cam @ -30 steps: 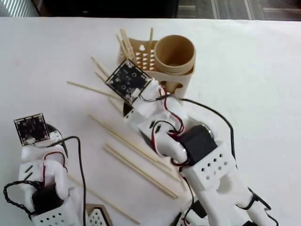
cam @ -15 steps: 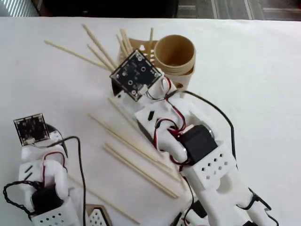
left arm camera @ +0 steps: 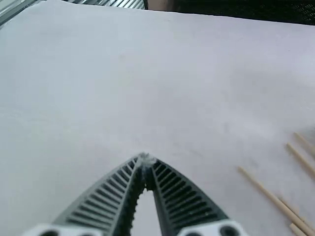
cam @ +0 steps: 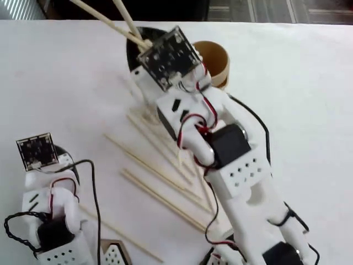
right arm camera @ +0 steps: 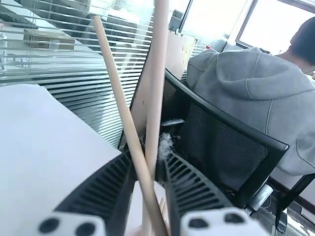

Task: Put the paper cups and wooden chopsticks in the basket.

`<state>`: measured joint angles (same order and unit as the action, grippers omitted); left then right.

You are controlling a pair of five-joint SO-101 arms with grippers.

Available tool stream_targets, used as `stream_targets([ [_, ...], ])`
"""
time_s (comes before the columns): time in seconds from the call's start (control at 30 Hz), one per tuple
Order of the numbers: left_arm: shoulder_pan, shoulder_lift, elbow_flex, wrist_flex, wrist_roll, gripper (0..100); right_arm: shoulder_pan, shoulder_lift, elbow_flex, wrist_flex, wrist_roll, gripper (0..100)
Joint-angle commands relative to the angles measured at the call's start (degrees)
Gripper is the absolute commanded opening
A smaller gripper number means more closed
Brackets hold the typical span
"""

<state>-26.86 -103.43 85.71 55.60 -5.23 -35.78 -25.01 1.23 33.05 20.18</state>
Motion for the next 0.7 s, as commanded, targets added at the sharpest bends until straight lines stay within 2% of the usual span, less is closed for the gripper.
stream_targets([
  [0.0,-0.22,-0.57,-0.26,-1.32,0.44,2,0.66,5.76,-8.88,-1.19,-0.44,1.9],
  [0.17,-0.22,-0.57,-0.26,-1.32,0.44,2,3.47,15.78,-14.95,-1.36,-0.62,1.9],
  [0.33,-0.22,-0.57,-0.26,-1.32,0.44,2,6.73,22.02,-15.12,-1.36,-4.48,1.9],
  [0.67,-0.22,-0.57,-0.26,-1.32,0.44,2,7.96,24.92,-6.86,-3.21,-6.07,2.0],
])
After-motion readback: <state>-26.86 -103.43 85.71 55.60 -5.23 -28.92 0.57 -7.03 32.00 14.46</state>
